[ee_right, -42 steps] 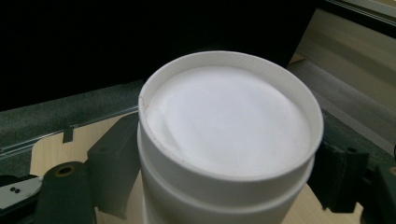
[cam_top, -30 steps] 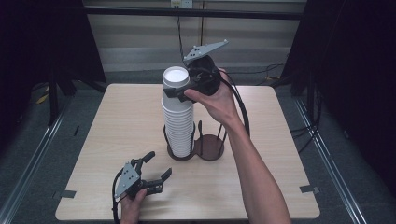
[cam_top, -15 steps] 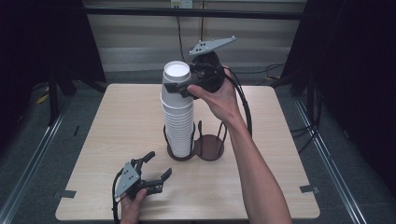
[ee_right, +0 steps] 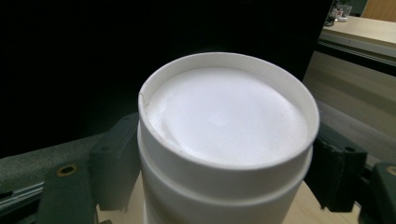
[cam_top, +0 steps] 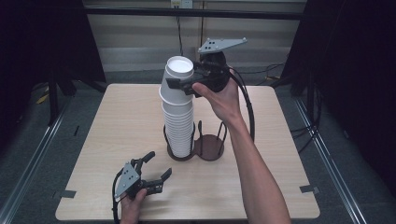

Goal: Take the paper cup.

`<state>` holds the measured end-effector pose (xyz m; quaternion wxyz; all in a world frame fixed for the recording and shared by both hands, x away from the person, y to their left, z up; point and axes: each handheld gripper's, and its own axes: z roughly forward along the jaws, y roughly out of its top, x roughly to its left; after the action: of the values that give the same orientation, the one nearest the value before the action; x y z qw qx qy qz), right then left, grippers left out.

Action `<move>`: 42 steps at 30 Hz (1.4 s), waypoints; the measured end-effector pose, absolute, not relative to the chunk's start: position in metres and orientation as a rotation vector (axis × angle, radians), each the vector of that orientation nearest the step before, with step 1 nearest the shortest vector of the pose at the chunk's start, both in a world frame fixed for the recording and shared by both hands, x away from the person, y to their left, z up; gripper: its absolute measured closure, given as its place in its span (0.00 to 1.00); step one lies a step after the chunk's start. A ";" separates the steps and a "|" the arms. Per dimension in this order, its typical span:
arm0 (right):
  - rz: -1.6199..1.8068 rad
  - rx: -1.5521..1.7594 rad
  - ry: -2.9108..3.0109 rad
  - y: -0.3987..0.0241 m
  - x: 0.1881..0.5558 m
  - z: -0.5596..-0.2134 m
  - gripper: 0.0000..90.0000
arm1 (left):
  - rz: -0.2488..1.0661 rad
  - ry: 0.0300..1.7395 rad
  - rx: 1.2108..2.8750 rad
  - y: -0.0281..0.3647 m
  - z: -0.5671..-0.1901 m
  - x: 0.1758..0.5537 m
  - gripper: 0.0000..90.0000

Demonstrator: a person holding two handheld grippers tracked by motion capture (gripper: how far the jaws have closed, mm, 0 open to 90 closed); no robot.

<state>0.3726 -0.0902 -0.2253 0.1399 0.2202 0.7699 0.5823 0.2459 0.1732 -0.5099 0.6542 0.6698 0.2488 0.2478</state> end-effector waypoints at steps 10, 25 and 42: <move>1.769 0.628 2.152 -0.097 0.368 -0.222 0.25 | 0.562 0.564 1.519 0.173 -0.510 0.246 0.18; 1.852 0.624 2.082 -0.106 0.363 -0.218 0.25 | 0.562 0.564 1.519 0.173 -0.510 0.246 0.18; 1.942 0.609 2.008 -0.122 0.355 -0.211 0.25 | 0.562 0.564 1.518 0.173 -0.510 0.246 0.18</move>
<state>0.3548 -0.1224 -0.2109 0.1409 0.2109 0.6953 0.6725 0.2459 0.1731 -0.5099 0.6546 0.6695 0.2488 0.2478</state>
